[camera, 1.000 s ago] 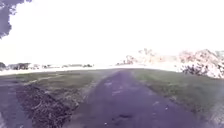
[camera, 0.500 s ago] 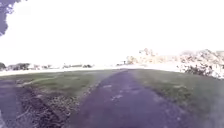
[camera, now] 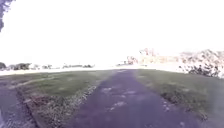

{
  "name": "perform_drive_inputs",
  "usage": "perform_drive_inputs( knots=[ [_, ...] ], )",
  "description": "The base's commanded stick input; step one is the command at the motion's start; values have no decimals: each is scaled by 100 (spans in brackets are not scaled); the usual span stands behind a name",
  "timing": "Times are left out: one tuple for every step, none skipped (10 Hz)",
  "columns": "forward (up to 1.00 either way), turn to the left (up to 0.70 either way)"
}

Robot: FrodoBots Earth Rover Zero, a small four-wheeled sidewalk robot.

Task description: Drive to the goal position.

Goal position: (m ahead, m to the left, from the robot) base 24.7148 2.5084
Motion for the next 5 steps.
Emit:
perform_drive_inputs(
  knots=[
    [70,-14],
    [70,-14],
    [70,-14],
    [70,0],
    [70,0]
  ],
)
